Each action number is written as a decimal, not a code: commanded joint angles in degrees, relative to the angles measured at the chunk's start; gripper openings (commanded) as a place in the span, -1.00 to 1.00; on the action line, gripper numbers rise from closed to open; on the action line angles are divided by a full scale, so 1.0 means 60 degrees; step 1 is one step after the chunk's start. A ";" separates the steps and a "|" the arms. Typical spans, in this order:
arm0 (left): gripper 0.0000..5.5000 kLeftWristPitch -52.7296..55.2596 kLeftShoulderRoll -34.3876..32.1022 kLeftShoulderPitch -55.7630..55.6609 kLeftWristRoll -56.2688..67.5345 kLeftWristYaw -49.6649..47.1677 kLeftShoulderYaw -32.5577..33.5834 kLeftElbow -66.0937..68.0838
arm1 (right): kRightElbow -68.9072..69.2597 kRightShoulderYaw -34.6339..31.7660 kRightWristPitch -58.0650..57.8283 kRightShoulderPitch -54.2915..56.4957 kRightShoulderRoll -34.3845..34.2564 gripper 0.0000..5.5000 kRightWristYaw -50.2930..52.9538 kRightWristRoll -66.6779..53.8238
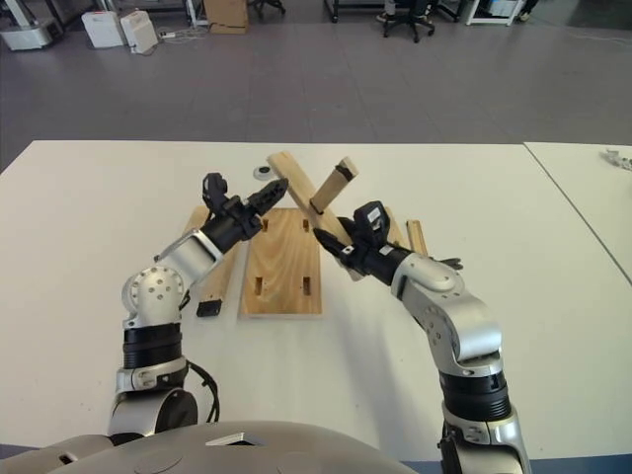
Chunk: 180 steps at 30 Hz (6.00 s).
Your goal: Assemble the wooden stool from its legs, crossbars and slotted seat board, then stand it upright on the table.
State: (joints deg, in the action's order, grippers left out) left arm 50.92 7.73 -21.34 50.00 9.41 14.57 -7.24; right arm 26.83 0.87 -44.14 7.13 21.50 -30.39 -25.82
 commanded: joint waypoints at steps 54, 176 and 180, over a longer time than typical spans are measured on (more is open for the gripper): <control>-0.62 -0.2341 -0.4071 0.3855 -0.4897 -0.3363 -0.4115 -0.4929 | -0.1265 0.2095 0.2371 -0.1356 0.0621 0.12 -0.0850 0.2476; 0.63 -0.5124 -0.3644 0.0844 -0.4780 0.1684 -0.2627 -0.4326 | 0.2034 -0.1216 0.2059 -0.3142 -0.0287 -0.63 0.4762 -0.2533; 0.63 -0.4930 -0.3584 0.0777 -0.4656 0.1624 -0.2734 -0.4651 | 0.1823 -0.0679 0.1918 -0.3263 -0.0041 -0.63 0.4739 -0.1907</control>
State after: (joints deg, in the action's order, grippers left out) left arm 20.01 -13.72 -15.44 21.86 19.53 -1.12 -34.07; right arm 41.91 -7.08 -26.33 -8.14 19.17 -2.06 -41.22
